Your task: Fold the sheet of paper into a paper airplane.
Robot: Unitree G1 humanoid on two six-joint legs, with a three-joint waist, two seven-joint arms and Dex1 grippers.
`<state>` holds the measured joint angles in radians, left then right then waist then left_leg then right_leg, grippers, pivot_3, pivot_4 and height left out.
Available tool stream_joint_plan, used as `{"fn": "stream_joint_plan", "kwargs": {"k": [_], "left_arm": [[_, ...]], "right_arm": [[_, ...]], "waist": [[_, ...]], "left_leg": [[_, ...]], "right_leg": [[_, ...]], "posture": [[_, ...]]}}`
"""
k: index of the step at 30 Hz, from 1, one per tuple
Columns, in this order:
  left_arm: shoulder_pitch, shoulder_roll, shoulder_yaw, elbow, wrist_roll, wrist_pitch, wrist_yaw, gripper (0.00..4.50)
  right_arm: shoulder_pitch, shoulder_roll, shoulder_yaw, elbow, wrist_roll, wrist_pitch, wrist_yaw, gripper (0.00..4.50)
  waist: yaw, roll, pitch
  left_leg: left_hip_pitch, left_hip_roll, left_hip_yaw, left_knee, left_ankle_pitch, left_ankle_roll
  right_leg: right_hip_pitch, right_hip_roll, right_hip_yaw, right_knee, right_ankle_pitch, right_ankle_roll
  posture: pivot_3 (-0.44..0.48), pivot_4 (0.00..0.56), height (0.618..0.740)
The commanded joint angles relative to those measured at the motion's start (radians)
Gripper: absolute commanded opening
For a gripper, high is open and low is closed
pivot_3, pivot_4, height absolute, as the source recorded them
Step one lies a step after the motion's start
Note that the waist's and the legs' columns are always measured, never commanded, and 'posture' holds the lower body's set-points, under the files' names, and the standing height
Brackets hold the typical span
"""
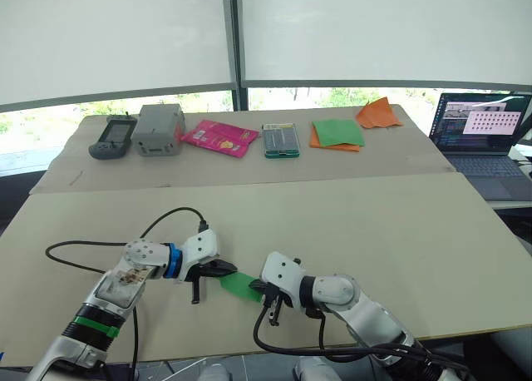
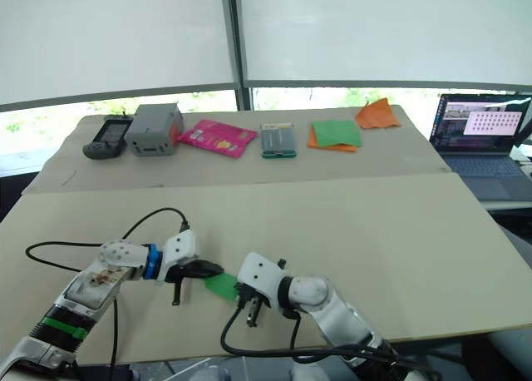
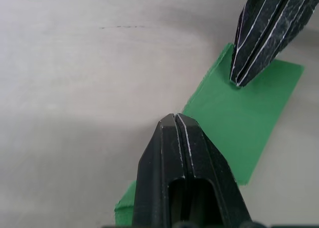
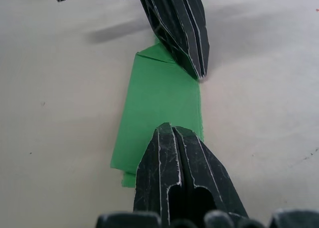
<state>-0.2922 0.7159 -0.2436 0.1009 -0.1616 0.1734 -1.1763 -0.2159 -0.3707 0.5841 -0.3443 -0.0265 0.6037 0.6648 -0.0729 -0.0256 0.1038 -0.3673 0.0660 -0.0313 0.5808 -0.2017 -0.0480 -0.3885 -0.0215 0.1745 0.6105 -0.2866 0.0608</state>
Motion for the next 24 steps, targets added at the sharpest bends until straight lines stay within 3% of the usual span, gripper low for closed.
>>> {"fn": "stream_joint_plan", "kwargs": {"k": [1, 24], "left_arm": [[0.038, 0.051, 0.006, 0.096, 0.050, 0.008, 0.002, 0.00], [0.009, 0.071, 0.074, 0.190, 0.049, -0.029, 0.020, 0.00]], "right_arm": [[0.026, -0.029, 0.016, 0.040, -0.018, 0.068, 0.002, 0.02], [0.028, -0.033, 0.022, 0.027, -0.015, 0.083, 0.005, 0.02]], "waist": [[0.000, 0.000, 0.000], [0.002, 0.001, 0.000]], "left_leg": [[0.000, 0.000, 0.000, 0.000, 0.000, 0.000], [0.000, 0.000, 0.000, 0.000, 0.000, 0.000]], "right_leg": [[0.000, 0.000, 0.000, 0.000, 0.000, 0.000], [0.000, 0.000, 0.000, 0.000, 0.000, 0.000]], "posture": [[0.000, 0.150, 0.740], [0.000, 0.150, 0.740]]}}
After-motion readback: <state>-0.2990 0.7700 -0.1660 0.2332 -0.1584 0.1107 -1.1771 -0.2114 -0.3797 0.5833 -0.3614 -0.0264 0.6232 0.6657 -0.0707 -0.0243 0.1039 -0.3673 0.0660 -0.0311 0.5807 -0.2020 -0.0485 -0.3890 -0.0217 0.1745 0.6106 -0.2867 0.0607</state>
